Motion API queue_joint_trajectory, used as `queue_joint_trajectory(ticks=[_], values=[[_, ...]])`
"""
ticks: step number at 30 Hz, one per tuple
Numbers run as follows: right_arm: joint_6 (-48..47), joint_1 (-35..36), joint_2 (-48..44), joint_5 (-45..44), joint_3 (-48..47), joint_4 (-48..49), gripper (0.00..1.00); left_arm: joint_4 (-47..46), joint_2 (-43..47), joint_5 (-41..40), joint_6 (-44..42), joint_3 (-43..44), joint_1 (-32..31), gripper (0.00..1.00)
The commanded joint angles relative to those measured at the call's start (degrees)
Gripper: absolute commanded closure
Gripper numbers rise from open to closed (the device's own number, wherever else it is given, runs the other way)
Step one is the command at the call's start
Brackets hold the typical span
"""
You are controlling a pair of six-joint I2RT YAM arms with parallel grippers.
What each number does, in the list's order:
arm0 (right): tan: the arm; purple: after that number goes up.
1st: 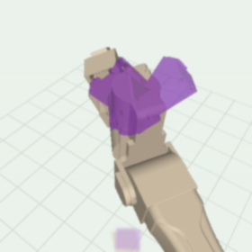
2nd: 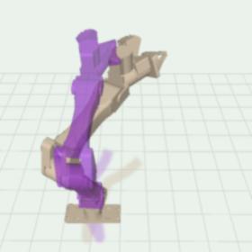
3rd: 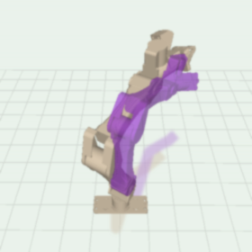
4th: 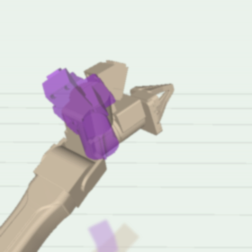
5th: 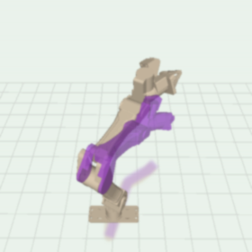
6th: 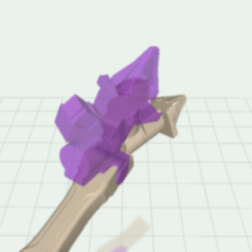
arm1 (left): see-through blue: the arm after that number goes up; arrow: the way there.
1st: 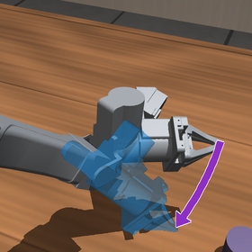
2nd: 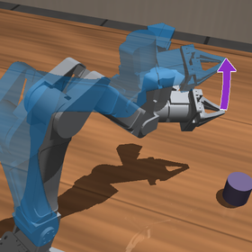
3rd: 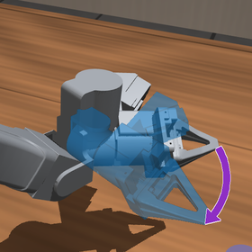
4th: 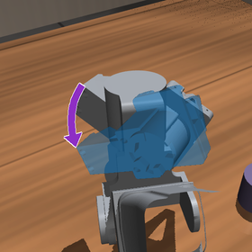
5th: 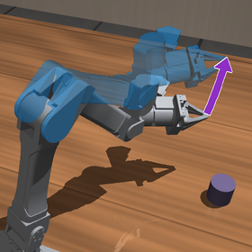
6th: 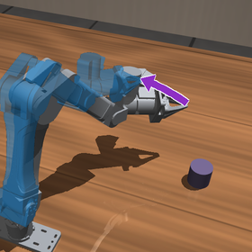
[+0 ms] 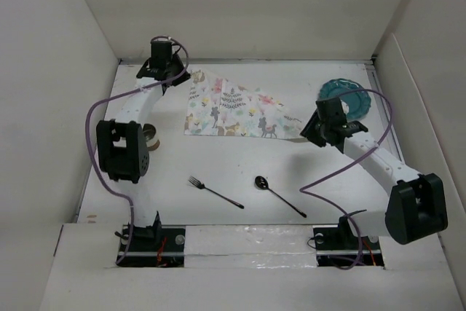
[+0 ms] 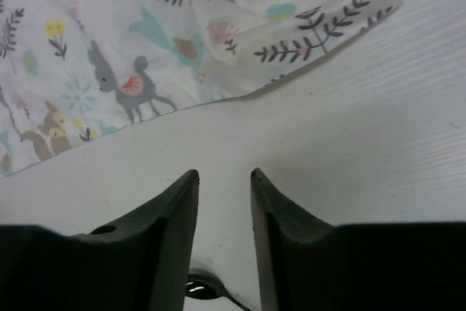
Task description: Set the dinner table for one person
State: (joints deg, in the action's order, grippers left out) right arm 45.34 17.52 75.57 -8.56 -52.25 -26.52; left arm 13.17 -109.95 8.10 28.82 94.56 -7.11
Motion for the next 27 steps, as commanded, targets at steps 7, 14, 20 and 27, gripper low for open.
queue_joint_trajectory(ticks=[7, 14, 20, 27], values=[[1.9, -6.3, -1.9, 6.2, 0.9, 4.5, 0.54, 5.0, 15.5, -15.0, 1.7, -23.3, -5.6, 0.73], [1.1, -7.4, -6.6, 10.5, 3.0, 5.2, 0.53, 5.5, 13.4, -25.8, 4.4, -26.4, -9.3, 0.58], [-0.8, -8.5, -8.5, 11.3, 3.6, 3.9, 0.53, 4.6, 8.1, -27.2, 9.3, -28.4, -9.3, 0.50], [-1.8, -11.5, -9.7, 11.5, 4.0, 3.5, 0.53, 4.2, 3.5, -27.0, 11.0, -26.8, -9.8, 0.53]])
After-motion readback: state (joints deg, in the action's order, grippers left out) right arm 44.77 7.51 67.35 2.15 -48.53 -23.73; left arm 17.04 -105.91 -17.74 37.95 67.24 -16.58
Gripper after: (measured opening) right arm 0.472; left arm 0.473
